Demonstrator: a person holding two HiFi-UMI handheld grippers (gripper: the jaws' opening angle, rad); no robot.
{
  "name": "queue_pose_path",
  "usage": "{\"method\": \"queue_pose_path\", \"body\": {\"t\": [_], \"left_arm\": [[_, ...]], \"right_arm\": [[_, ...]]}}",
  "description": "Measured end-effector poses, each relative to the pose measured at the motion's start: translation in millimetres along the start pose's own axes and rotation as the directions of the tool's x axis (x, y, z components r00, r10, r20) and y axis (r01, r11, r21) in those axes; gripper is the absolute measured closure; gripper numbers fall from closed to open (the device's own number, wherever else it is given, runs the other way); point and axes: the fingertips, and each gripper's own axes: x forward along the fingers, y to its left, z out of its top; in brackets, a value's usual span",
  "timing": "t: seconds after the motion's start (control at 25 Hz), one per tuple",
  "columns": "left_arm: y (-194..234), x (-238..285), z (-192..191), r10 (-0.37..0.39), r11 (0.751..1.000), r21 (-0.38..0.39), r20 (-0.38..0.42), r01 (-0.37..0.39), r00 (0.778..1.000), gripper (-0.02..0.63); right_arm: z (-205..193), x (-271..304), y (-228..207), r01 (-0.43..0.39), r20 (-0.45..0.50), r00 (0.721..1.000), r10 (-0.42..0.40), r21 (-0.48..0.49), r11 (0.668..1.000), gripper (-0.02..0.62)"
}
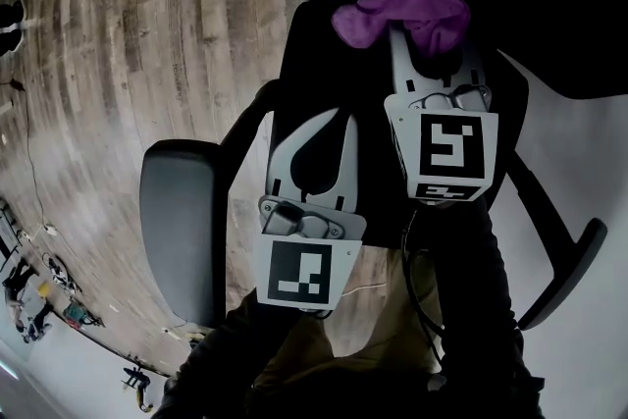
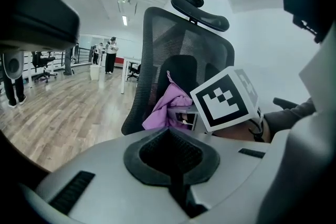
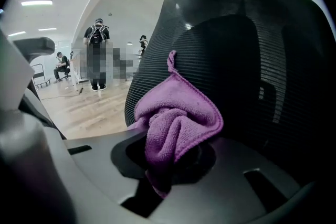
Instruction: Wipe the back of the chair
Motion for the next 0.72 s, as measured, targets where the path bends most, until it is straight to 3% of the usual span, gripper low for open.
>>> {"method": "queue_pose_path", "body": {"t": [0.12,0.32,0.72], "left_arm": [[0.2,-6.1,-1.6,-0.016,1.0,0.002,-0.002,0.016,1.0,0.606],[-3.1,-15.6,-7.0,-0.069,0.995,0.073,-0.041,0.071,0.997,0.606],[4.0,-29.8,-17.8,-0.075,0.995,0.064,-0.062,0.079,0.995,0.606]], "right_arm": [[6.4,5.5,12.7,-0.016,0.0,1.0,0.016,-0.012,1.0,0.532],[15.0,11.6,29.8,-0.035,0.005,0.999,0.036,-0.024,0.999,0.532],[27.3,22.2,63.5,-0.082,0.026,0.996,0.083,-0.039,0.996,0.532]]}}
